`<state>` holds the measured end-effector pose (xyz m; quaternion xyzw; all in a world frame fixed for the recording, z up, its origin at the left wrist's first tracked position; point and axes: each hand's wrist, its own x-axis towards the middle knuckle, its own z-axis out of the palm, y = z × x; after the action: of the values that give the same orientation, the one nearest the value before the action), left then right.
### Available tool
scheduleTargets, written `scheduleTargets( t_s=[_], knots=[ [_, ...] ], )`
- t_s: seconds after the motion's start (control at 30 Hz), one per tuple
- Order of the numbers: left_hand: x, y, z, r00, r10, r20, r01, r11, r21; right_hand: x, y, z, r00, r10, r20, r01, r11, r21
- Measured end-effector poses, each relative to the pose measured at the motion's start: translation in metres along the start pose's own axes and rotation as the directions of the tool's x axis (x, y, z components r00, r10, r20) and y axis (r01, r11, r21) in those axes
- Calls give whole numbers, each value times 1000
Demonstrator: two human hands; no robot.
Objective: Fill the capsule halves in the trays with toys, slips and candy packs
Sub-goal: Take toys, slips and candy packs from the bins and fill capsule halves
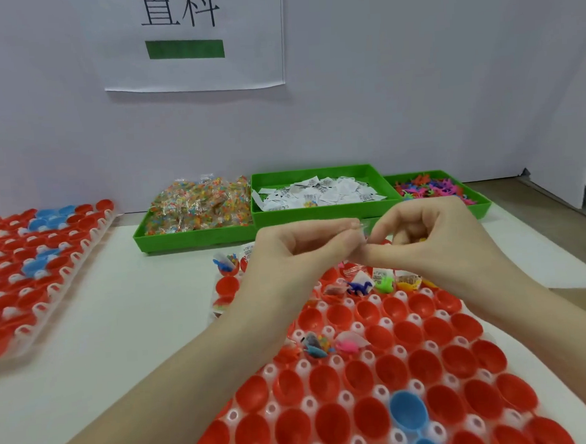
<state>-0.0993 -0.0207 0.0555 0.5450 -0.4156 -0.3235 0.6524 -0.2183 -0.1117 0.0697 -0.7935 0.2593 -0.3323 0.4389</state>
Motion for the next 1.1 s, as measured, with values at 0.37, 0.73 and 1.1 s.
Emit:
scheduleTargets(
  t_s=[0.37,0.73,1.1],
  knots=[
    [-14,-8,15,995,-94,-31,96,993,64,-24,-1,-23,927,156,340,-331,769,548],
    [-19,4,13,995,-73,66,74,997,-4,-34,-22,-28,997,-66,39,61,992,109],
    [-20,0,12,963,-175,203,208,966,-155,-37,-22,-19,991,-122,-48,124,991,40]
  ],
)
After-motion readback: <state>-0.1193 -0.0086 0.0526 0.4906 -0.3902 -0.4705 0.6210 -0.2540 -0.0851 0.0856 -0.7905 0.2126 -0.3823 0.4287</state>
